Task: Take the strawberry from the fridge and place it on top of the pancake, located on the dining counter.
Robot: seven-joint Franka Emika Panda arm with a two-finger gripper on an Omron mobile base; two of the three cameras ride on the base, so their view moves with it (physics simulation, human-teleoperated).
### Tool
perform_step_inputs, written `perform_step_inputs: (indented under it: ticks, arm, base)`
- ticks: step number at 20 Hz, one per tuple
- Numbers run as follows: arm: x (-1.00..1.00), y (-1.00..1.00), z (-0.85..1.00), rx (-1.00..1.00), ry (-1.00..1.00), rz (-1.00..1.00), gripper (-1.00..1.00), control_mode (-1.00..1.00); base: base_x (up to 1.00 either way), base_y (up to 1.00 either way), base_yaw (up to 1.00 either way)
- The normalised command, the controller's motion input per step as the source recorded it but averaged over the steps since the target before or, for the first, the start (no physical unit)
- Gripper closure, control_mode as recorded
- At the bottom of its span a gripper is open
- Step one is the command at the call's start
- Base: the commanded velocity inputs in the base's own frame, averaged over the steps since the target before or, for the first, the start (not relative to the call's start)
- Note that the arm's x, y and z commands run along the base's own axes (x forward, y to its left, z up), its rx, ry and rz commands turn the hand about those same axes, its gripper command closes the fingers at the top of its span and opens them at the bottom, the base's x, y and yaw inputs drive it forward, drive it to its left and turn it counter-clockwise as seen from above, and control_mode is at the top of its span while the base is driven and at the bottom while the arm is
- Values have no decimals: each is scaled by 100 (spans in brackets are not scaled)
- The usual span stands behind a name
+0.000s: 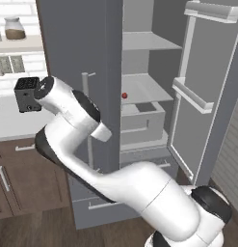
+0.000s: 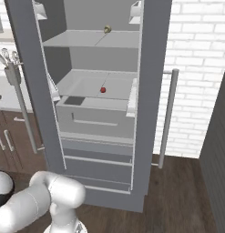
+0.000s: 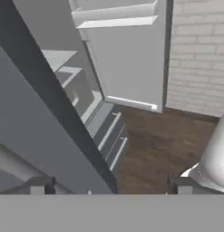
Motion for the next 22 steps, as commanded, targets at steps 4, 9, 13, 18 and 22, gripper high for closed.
perform_step_inputs:
  ticks: [4,9,13,18,22]
  arm:
    - [-61,-100,4,90,0,16,-100,-100]
    - [5,-100,28,100,5,1,-100,-100]
    - [48,-99,0,94,27,5,-100,-100]
    - [83,-72,11,67,28,21,-100,-100]
    - [100,-20,18,47,22,34,-100,-100]
  base:
    - [0,0,0]
    - [0,0,0]
    - [0,0,0]
    - [0,0,0]
    - [0,0,0]
